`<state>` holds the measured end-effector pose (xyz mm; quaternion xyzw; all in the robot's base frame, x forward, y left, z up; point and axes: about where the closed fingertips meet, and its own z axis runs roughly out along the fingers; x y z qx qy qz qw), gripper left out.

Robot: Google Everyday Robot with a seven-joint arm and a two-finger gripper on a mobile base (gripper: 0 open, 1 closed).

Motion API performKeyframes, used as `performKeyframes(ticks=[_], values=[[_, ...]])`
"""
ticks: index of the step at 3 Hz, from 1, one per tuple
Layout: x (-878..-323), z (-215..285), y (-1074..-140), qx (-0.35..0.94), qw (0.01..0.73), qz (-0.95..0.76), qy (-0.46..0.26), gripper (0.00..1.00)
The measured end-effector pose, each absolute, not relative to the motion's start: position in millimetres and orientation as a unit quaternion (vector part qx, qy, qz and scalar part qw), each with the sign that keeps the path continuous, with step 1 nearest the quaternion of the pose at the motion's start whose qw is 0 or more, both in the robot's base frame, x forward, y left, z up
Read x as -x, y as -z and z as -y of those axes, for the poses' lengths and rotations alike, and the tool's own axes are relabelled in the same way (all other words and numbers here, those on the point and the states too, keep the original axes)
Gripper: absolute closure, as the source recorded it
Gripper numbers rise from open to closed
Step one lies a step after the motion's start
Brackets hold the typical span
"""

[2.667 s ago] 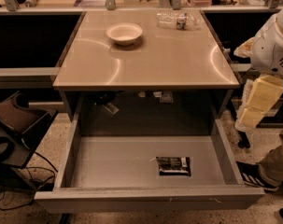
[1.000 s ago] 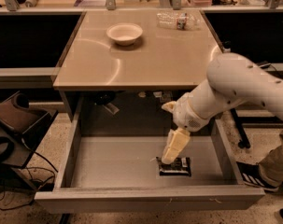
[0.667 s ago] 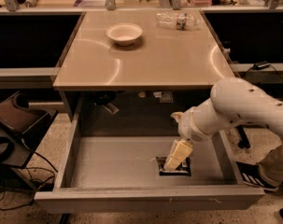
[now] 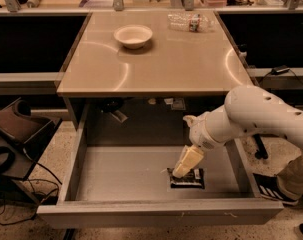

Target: Pick rxbar chocolate from top drawer and place on counter

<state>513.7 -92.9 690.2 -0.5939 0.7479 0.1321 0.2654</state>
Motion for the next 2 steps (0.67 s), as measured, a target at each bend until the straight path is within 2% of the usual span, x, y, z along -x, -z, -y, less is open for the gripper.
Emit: performKeyframes(ticks=[2], values=[[-506.8,86.2,-603.5,0.565,0.264,-0.76,-0.185,0.0]])
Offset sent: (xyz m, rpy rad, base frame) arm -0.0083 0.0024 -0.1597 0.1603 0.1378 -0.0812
